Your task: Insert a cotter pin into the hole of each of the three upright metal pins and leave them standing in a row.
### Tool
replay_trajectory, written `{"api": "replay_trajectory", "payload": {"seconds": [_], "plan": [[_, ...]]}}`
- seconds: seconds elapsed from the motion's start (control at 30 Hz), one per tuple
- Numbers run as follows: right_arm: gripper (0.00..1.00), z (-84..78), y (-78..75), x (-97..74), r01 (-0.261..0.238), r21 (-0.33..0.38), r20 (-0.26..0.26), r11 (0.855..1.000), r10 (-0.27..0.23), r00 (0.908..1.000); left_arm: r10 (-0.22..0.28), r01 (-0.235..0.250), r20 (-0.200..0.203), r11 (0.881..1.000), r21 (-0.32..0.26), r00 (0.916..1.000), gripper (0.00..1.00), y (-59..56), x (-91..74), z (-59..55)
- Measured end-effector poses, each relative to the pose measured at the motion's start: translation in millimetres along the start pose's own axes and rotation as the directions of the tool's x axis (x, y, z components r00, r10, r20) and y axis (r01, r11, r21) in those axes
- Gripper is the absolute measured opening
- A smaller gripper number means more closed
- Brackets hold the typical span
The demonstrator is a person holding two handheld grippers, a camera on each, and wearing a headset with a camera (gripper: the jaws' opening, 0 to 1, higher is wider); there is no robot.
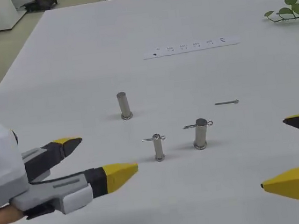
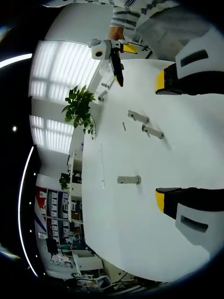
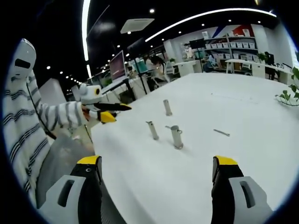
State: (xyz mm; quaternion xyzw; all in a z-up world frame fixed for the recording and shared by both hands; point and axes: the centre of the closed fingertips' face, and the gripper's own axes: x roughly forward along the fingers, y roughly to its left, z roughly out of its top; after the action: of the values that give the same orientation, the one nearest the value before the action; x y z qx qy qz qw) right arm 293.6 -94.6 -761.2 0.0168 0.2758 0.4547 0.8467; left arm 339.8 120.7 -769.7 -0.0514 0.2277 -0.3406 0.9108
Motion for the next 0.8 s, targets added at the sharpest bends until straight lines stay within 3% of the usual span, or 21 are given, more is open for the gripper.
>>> {"api": "replay_trajectory", "payload": {"seconds": [0.1, 0.2, 0.3, 0.37, 0.5, 0.57, 0.67, 0.7, 0.8], "plan": [[0.99, 4.7, 2.2, -1.3, 0.0, 0.006, 0.021, 1.0, 0.0, 0.9998, 0.015, -0.015, 0.012, 1.0, -0.019, 0.9998, 0.78, 9.1, 7.4, 3.7], [0.99, 5.0, 3.4, -1.3, 0.005, 0.001, 0.019, 1.0, -0.005, 0.9998, 0.092, -0.092, 0.017, 0.996, 0.0, 0.9956, 0.71, 28.1, 16.0, 7.5], [0.99, 4.1, 4.8, -0.8, 0.003, 0.011, 0.023, 1.0, -0.003, 0.9997, 0.162, -0.157, 0.065, 0.985, -0.075, 0.9847, 0.67, 46.0, 27.4, 18.6], [0.98, 3.6, 5.2, -0.6, 0.003, 0.02, 0.026, 1.0, -0.004, 0.9996, 0.169, -0.165, 0.05, 0.984, -0.071, 0.9844, 0.63, 52.7, 35.9, 18.3], [0.98, 4.5, 4.8, -0.5, 0.011, 0.018, 0.035, 1.0, -0.012, 0.9993, 0.219, -0.219, 0.019, 0.975, -0.027, 0.9754, 0.57, 69.4, 50.5, 16.4], [0.98, 5.7, 3.2, -0.7, 0.021, 0.024, 0.044, 1.0, -0.022, 0.9988, 0.219, -0.219, 0.014, 0.975, -0.025, 0.9756, 0.5, 74.6, 59.8, 16.3], [0.98, 4.1, 1.6, -0.7, 0.032, 0.033, 0.043, 0.999, -0.033, 0.9985, 0.201, -0.202, -0.032, 0.979, -0.01, 0.979, 0.4, 76.9, 73.0, 8.8], [0.98, 3.4, 1.4, -0.7, 0.034, 0.035, 0.042, 0.999, -0.035, 0.9985, 0.206, -0.206, -0.038, 0.979, 0.009, 0.9778, 0.39, 78.7, 76.2, 7.7], [0.98, 0.2, 1.5, 0.4, 0.035, 0.051, 0.04, 0.998, -0.037, 0.9985, 0.219, -0.22, -0.055, 0.976, -0.006, 0.9742, 0.38, 85.2, 89.4, 5.5]]}}
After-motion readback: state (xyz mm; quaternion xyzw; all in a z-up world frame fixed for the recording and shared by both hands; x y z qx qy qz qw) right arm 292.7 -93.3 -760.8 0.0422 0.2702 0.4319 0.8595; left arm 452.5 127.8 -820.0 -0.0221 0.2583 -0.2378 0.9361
